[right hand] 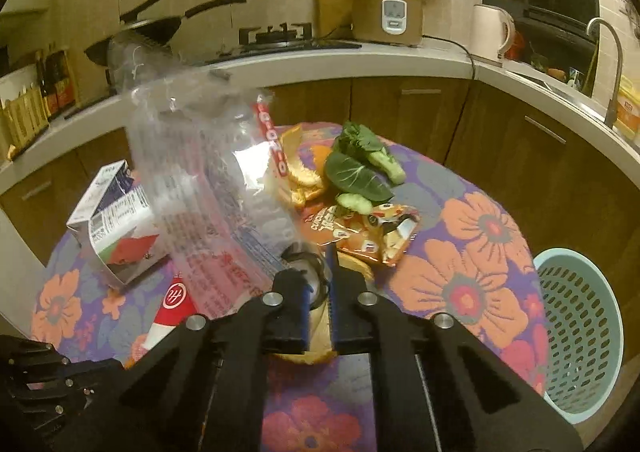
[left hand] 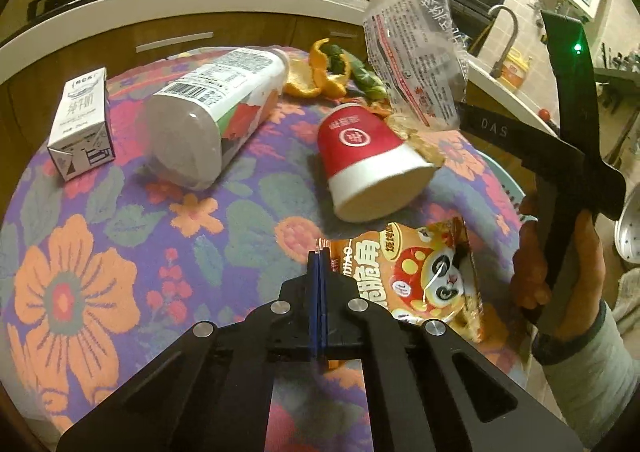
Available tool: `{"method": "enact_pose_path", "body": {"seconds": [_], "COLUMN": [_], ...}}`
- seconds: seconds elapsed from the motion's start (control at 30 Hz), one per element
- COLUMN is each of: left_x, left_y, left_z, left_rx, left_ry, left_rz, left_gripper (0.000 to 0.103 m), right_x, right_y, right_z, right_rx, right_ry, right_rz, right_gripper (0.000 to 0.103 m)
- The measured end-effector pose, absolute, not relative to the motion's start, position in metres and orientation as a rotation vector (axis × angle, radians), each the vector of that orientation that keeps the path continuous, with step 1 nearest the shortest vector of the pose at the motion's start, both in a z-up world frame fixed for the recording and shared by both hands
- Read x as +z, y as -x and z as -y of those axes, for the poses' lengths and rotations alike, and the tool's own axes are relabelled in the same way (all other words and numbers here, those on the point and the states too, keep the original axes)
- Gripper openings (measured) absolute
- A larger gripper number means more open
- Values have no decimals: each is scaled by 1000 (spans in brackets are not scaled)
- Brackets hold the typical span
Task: Collect trash
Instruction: 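Carry both bags over the blue basket and open both tools to drop them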
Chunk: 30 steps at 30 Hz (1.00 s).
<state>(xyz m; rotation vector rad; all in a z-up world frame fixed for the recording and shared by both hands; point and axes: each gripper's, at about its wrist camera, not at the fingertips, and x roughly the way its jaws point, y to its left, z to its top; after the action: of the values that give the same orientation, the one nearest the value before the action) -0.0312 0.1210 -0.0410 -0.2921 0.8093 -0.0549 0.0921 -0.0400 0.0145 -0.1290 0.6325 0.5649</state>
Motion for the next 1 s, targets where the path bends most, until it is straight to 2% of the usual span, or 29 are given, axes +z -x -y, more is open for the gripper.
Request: {"method": "enact_pose_path", "body": {"seconds": [0.57,1.0], "left_x": [11,63], "left_y": [58,4], "left_z": [-96,-23], "left_rx": [-147,-272], "left_ry": [281,183], "left_rz": [-627,-533], "left_gripper": [0,0], "right_x": [40,36], "right_y": [-71,-88], "right_z": [122,224], "right_rx": [437,245], "right_ry": [100,58], "right_rz": [-544,-559], "right_gripper": [5,5]}}
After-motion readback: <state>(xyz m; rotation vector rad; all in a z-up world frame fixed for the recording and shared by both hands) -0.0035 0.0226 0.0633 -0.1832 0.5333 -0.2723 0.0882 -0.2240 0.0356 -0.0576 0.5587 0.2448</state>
